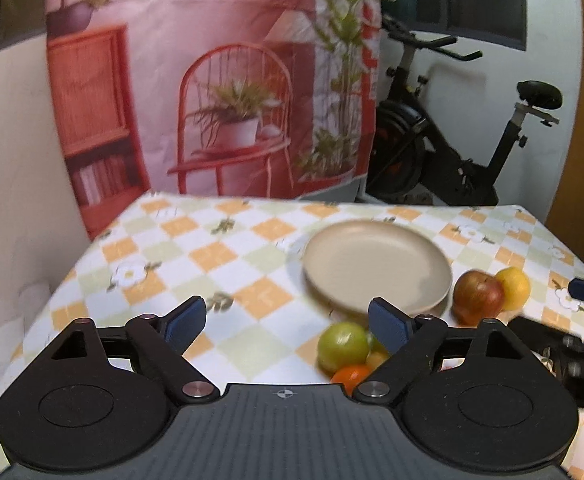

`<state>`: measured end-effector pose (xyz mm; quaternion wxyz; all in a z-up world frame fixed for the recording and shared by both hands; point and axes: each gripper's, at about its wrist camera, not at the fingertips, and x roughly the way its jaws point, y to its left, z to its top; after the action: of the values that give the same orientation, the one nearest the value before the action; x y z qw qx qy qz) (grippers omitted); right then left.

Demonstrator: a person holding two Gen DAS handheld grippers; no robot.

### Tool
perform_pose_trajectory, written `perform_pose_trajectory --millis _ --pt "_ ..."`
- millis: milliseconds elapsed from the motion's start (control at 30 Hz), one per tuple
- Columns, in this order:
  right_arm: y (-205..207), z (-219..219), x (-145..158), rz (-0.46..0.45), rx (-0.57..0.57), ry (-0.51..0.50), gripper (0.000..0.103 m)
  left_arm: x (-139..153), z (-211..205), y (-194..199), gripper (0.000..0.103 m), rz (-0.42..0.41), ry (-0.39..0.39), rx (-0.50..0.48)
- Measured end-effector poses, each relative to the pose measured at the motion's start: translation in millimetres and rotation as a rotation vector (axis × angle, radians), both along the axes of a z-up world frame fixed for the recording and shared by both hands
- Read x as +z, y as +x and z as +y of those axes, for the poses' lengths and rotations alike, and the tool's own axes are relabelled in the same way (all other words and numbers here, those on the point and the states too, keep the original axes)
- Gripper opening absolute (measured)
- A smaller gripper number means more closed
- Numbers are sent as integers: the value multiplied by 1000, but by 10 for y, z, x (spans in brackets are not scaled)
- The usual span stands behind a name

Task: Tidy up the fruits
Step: 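Move the right tool toward the dark red apple near the fruit pile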

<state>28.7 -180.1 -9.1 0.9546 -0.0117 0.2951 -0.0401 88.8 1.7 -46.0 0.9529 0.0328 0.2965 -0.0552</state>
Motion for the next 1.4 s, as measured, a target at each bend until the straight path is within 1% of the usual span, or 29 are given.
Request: perform_pose_trajectory --millis 67,200,333,400,467,567,633,800,1000,1067,1100,1300,1333,1400 --pt "-12 132 -86 26 42 -11 96 -40 98 13 85 22 -25 13" --pt "-5 378 -199 80 137 -65 83 -87 222 -1 84 41 -59 33" --pt "-12 598 -264 113 236 -111 74 -145 248 -25 81 60 -82 30" --pt "-9 675 -302 136 277 -113 68 -167 253 -34 79 65 -96 21" --pt "-7 723 -342 164 316 -115 65 -190 252 -52 78 64 -109 14" --pt "9 826 -424 196 352 -181 62 -200 238 -57 77 61 -118 5" --pt "17 885 -487 216 359 -228 60 -209 240 -64 77 59 -126 -1" --pt "47 907 -593 260 354 -278 60 -260 260 -77 76 72 -152 -9" --pt "19 919 -603 265 365 -316 58 -303 306 -56 73 92 -191 -21" --pt "28 908 -605 266 355 -295 58 -312 307 -60 72 94 -199 -19" --pt "34 887 -596 267 350 -263 58 -318 310 -52 72 96 -203 -19" --pt "86 742 -566 265 326 -36 58 -340 318 -64 72 113 -228 -27" --pt "89 695 -568 264 318 11 58 -341 322 -63 71 115 -232 -30" --pt "89 609 -573 260 293 71 58 -345 318 -56 69 121 -246 -38"
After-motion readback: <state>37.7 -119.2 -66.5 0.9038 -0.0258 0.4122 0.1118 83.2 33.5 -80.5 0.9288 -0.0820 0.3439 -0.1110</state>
